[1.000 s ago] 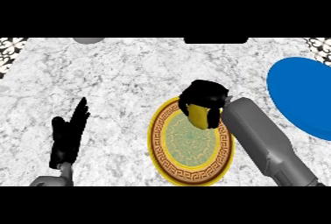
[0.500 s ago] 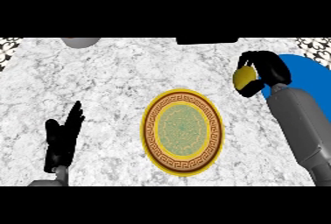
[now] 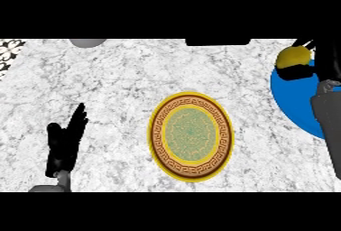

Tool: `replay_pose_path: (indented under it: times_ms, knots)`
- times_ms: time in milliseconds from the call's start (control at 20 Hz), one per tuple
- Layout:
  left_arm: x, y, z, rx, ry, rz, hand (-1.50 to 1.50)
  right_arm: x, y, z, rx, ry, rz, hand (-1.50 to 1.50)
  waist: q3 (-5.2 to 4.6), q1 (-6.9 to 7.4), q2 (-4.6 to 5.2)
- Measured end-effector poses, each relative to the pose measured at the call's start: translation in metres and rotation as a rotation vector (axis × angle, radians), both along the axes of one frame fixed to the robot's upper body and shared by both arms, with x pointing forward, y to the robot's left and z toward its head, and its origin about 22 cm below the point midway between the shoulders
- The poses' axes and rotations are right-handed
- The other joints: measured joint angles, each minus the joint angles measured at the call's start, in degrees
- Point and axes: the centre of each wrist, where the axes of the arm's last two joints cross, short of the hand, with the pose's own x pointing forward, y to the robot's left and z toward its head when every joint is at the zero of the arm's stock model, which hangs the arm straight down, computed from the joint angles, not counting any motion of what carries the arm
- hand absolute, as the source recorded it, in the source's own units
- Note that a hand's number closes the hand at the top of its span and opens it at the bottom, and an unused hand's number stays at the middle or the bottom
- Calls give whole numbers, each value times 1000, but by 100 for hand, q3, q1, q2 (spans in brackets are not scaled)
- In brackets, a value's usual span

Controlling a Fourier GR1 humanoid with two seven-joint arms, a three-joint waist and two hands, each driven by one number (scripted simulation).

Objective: Pick the lemon from the plate and place it in the plate

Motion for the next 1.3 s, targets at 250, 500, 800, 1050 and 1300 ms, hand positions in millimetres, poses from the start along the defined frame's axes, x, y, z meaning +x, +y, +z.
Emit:
replay_pose_path:
  times_ms: [250, 500, 800, 1050, 1300]
  knots:
    - [4, 0, 2, -1, -2, -18, 0, -19, -31, 14, 34, -8, -117, 150, 2, 98, 34]
    - [2, -9, 1, -5, -3, -34, 0, -22, -69, 8, 48, 13, -189, 150, 6, 172, 57]
    - [6, -12, -1, -2, -14, -41, 0, -17, -103, -16, 51, 85, -235, 150, 8, 233, 79]
    - [3, -23, -4, -4, -11, -47, 0, -19, -127, -35, 92, 219, -234, 150, 11, 276, 92]
    - [6, -13, 0, -4, -13, -55, 0, -29, -150, -51, 162, 382, -202, -150, 16, 306, 109]
